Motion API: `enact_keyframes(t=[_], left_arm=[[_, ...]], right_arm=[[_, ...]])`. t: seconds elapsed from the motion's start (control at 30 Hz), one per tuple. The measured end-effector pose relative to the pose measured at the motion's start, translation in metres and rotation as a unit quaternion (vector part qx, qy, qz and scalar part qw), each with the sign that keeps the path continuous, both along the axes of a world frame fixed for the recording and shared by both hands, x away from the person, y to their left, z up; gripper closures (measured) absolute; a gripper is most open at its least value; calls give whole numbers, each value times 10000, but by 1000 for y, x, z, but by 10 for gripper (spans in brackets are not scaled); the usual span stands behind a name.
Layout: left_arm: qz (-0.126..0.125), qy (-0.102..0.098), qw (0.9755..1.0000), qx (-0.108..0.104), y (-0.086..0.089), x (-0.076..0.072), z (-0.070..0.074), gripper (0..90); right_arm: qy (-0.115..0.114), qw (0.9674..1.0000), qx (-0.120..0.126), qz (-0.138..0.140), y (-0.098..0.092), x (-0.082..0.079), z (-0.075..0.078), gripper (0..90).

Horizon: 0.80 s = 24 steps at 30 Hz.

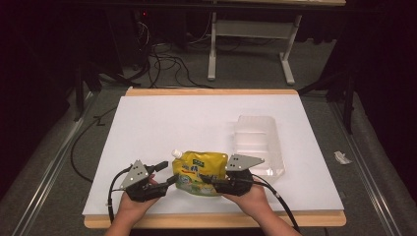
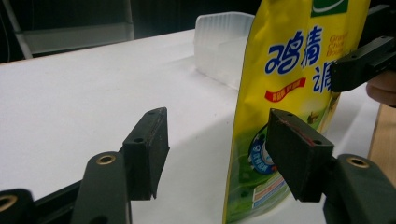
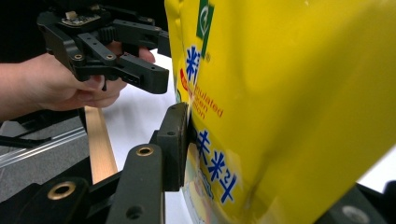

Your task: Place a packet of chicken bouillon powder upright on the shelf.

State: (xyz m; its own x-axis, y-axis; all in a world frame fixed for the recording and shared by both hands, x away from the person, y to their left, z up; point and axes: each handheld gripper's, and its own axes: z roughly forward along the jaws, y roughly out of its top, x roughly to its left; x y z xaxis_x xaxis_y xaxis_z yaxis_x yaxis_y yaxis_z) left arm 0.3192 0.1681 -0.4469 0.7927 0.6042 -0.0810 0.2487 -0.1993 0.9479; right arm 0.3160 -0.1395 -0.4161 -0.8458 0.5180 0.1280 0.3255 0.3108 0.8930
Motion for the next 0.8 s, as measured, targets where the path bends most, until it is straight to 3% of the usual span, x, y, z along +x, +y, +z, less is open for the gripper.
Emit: enact_keyframes(t=[0.1, 0.3, 0.47, 0.8], left_arm=[[41, -25, 10000, 44, 3, 0, -1, 393], [133, 36, 9998, -159, 13, 3, 0, 391], [154, 51, 9995, -281, 16, 4, 1, 390], [157, 54, 9995, -284, 17, 4, 1, 390]], right_arm=[[-23, 10000, -34, -27, 1, -1, -3, 620], [-26, 9999, -69, -101, 4, -3, -6, 645], [-16, 9999, 0, -120, 4, -4, -9, 716], [-227, 9995, 49, 217, 2, -10, -11, 807]])
